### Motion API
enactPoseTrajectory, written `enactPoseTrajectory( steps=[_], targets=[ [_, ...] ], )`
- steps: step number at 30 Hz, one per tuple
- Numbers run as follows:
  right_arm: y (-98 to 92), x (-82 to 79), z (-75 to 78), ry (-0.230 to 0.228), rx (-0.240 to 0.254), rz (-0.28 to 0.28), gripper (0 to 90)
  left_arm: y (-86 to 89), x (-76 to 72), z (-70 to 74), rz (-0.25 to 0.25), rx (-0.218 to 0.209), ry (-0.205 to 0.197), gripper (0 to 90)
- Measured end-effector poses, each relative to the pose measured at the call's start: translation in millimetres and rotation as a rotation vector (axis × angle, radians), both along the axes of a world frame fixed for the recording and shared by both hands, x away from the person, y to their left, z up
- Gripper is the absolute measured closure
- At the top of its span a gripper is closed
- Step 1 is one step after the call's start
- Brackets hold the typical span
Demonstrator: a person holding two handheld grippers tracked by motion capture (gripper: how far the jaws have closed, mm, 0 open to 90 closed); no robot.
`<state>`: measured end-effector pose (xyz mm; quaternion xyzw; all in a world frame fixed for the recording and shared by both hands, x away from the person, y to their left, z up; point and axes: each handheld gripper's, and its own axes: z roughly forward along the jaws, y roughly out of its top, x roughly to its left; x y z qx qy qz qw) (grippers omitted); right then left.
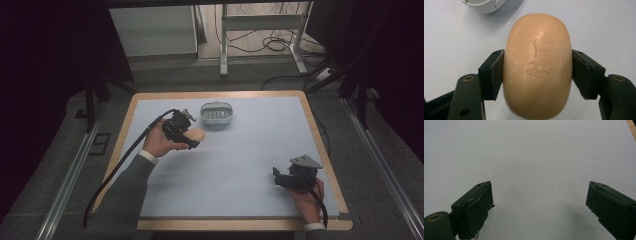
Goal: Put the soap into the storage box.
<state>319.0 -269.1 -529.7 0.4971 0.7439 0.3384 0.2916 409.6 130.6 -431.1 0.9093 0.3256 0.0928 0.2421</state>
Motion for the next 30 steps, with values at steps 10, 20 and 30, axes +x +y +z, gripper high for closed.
enactPoseTrajectory(
  steps=[10,20,30],
  targets=[
    [0.0,0.0,0.0,0.001,0.0,-0.003,7.0,-2.6,11.3,3.3,0.011,-0.003,-0.002,32.4],
    [0.1,0.1,-0.1,0.001,-0.002,-0.003,7.1,-7.4,21.6,6.3,-0.001,0.001,-0.009,32.4],
    [0.5,0.1,-0.2,-0.002,-0.006,-0.001,7.1,-10.1,28.7,6.3,-0.002,0.001,-0.008,32.4]
  ],
)
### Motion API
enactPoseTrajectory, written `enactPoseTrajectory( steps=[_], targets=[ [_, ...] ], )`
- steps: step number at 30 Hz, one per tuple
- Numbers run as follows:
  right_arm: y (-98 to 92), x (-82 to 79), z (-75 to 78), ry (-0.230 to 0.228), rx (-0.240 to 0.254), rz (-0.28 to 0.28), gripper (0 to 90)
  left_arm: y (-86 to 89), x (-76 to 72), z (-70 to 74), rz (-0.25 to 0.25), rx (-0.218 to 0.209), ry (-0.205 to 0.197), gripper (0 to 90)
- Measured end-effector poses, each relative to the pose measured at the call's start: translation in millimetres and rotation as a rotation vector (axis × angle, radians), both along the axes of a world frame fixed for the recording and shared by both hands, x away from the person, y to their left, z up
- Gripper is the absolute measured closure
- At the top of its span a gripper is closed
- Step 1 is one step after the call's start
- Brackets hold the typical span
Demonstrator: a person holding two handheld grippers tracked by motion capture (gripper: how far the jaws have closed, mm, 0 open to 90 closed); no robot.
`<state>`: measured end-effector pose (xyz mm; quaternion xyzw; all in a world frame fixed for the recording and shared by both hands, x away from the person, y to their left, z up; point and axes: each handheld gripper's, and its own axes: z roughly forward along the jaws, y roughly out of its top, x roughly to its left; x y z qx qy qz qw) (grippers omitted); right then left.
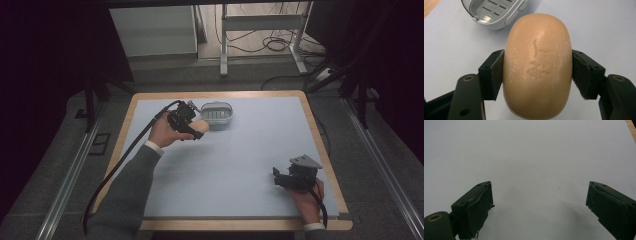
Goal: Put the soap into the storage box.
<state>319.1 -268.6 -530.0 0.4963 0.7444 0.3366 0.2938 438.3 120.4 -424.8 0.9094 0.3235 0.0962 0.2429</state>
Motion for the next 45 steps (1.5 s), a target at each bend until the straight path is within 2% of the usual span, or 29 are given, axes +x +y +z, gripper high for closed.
enactPoseTrajectory(
  steps=[10,17,24,36,45],
  targets=[
    [0.1,0.2,-0.1,0.002,-0.004,-0.002,7.1,-2.6,12.3,-3.4,0.002,0.004,0.007,32.4],
    [0.1,0.2,0.0,0.005,0.001,-0.005,7.0,-6.6,20.1,-3.8,-0.001,-0.008,0.016,32.4],
    [0.1,0.3,0.0,0.005,0.002,-0.004,7.0,-9.3,28.1,-2.2,0.0,-0.009,0.01,32.5],
    [-0.2,0.2,0.1,0.006,0.004,-0.005,7.0,-14.0,40.5,-5.8,-0.004,0.005,0.018,32.5],
    [-0.5,-0.2,0.2,0.002,0.007,-0.005,7.0,-20.5,51.6,-3.2,-0.012,0.019,0.021,32.5]
  ],
)
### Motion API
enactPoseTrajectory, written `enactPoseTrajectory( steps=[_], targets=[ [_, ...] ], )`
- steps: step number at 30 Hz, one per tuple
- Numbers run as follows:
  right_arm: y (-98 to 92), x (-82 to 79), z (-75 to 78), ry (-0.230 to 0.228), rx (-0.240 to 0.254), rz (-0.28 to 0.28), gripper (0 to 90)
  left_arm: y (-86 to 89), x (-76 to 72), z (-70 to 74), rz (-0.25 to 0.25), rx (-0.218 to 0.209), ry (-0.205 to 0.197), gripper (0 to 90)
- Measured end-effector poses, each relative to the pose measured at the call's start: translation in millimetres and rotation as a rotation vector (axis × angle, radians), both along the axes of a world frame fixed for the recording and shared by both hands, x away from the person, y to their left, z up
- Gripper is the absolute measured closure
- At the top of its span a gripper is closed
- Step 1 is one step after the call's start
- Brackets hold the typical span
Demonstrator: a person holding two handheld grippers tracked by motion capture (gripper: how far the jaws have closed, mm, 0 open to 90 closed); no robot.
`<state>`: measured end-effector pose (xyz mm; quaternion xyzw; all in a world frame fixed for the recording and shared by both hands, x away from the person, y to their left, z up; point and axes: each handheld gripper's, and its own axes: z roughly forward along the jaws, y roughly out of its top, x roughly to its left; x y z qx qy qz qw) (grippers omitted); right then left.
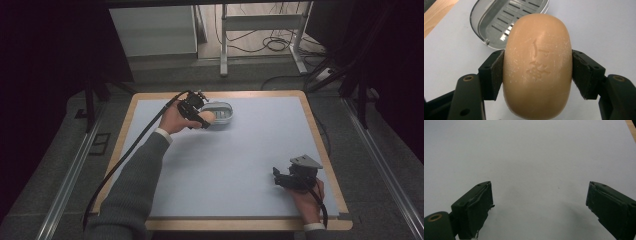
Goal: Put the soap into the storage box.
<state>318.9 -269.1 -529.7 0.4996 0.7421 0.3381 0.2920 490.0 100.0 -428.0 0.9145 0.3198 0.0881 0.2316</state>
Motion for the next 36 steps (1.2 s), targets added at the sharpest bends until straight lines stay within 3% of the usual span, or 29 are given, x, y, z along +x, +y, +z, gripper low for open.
enactPoseTrajectory(
  steps=[22,36],
  targets=[
    [-1.7,-0.1,0.3,-0.002,0.015,0.005,7.0,-18.6,26.6,-3.8,-0.014,0.018,0.011,32.4],
    [-2.0,0.1,0.2,0.0,0.02,0.006,7.0,-29.3,56.0,-18.0,-0.028,0.016,0.036,32.5]
  ],
)
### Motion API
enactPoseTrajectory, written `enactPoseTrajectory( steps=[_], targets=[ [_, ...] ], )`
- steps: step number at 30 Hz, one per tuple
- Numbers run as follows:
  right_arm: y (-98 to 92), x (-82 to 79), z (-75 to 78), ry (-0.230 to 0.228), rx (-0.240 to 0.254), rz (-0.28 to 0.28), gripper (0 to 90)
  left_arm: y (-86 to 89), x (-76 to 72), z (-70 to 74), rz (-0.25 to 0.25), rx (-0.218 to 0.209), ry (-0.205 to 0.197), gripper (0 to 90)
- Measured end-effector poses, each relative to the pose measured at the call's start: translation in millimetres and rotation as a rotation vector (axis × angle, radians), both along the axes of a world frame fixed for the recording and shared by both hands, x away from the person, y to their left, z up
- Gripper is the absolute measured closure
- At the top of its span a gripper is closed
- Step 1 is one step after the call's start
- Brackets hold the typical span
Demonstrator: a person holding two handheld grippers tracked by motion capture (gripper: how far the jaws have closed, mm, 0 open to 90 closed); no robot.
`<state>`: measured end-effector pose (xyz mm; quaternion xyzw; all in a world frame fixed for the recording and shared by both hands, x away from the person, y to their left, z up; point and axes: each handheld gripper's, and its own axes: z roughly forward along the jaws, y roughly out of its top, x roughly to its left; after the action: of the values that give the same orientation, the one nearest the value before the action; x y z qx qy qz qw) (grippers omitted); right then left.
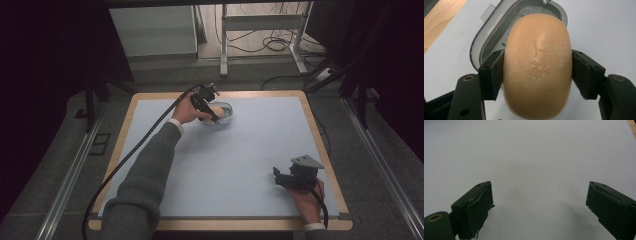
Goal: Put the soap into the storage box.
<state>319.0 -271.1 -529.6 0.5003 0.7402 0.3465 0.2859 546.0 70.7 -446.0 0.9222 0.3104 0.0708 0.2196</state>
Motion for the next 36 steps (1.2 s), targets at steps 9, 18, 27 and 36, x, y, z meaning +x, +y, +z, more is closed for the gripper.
enactPoseTrajectory(
  steps=[9,18,27,36],
  targets=[
    [0.7,-0.3,-0.1,-0.005,-0.009,-0.004,7.0,-9.6,11.3,-2.9,-0.011,0.006,0.001,32.5],
    [0.7,-0.5,0.0,-0.005,-0.011,-0.003,7.1,-15.6,13.8,-6.0,-0.011,0.013,0.011,32.2],
    [0.8,-0.6,-0.1,-0.006,-0.012,-0.002,7.1,-11.1,7.5,1.2,-0.003,-0.02,-0.006,30.9],
    [1.2,-0.7,-0.1,-0.008,-0.017,-0.003,7.0,-6.8,-10.3,14.0,-0.025,-0.038,-0.039,29.6]
  ],
)
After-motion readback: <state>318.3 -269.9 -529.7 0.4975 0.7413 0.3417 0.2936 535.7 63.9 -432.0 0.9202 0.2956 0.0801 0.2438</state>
